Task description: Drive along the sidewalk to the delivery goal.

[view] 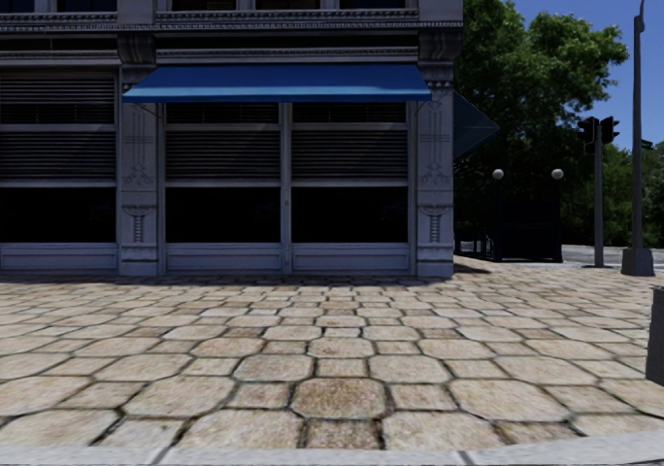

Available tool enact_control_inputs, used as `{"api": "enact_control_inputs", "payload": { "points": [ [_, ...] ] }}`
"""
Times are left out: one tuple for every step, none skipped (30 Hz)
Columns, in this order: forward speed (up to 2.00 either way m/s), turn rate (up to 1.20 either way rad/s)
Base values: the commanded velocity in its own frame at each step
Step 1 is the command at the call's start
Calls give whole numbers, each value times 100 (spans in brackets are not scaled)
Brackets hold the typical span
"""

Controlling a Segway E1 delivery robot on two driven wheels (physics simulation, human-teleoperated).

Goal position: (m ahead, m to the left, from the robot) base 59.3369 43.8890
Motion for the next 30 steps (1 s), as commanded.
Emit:
{"api": "enact_control_inputs", "payload": {
  "points": [
    [200,0],
    [200,0],
    [200,0],
    [200,0],
    [200,0],
    [198,21],
    [198,21],
    [189,67],
    [186,88],
    [185,108],
    [185,108],
    [185,115],
    [185,117],
    [185,118],
    [185,118],
    [185,119],
    [185,119],
    [185,119],
    [185,119],
    [185,119],
    [185,119],
    [185,119],
    [185,119],
    [185,119],
    [185,119],
    [185,119],
    [185,119],
    [185,119],
    [185,119],
    [185,119]
  ]
}}
